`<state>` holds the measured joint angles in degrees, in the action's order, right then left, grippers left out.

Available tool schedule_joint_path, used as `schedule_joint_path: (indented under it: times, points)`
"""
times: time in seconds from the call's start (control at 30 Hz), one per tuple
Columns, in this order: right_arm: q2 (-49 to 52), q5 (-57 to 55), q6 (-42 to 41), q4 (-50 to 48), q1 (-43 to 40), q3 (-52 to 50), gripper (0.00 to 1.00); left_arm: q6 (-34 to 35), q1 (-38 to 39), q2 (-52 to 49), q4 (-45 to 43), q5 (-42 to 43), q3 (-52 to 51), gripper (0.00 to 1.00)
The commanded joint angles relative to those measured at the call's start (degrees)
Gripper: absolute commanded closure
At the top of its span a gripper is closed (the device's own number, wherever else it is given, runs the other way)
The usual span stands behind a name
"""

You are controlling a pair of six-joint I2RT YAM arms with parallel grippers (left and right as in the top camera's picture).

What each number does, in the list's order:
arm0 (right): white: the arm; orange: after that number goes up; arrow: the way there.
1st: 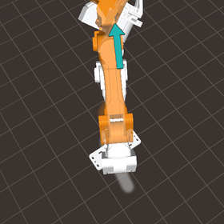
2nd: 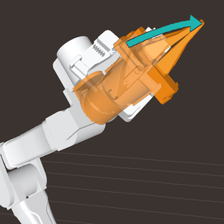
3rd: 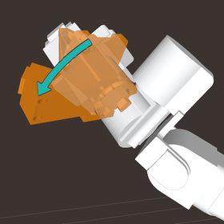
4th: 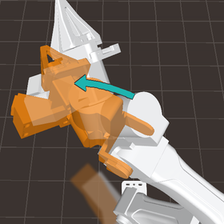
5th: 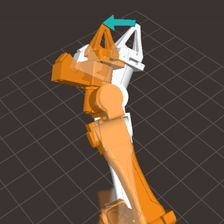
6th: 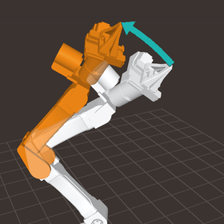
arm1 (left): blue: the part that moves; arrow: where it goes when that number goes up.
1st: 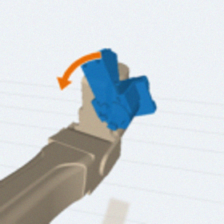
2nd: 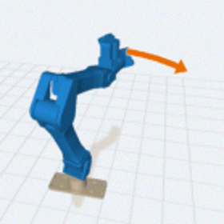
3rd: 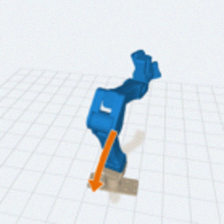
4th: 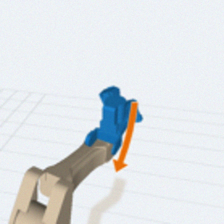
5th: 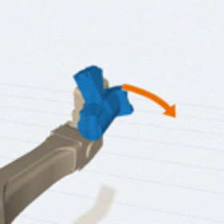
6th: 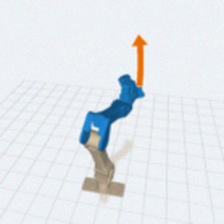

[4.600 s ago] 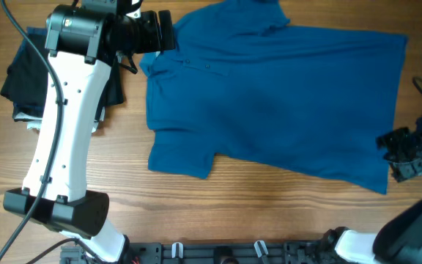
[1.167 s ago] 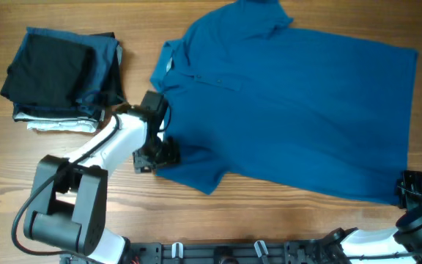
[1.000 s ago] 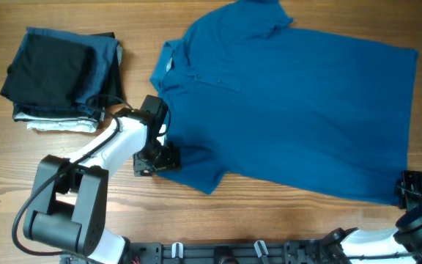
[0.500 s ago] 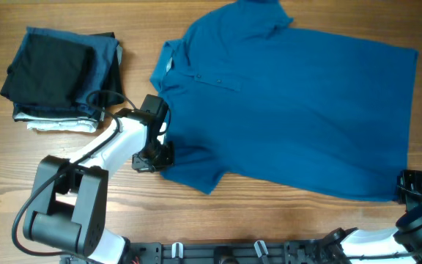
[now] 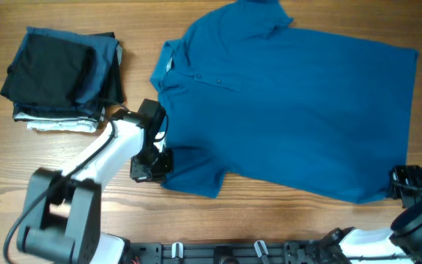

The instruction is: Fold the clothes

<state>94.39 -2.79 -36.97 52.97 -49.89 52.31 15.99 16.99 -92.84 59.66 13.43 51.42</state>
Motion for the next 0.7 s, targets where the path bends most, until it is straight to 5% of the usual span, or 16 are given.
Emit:
schedule_joint_path:
  times: [0.0,0.3,0.67]
  points:
    - [-2.78,-1.73,0.76,1.46,3.72,3.21,0.96,1.18,0.26,5.44,2.93,0.92,3.96,0.96]
    - [-2.80,2.67,3.98,7.06,4.57,9.75,0.96,1.20,0.00,8.74,5.29,0.46,15.28,0.96]
    - [-2.80,2.89,4.02,11.13,4.57,20.13,0.95,2.89,0.00,8.61,-7.87,-3.23,22.43,0.96]
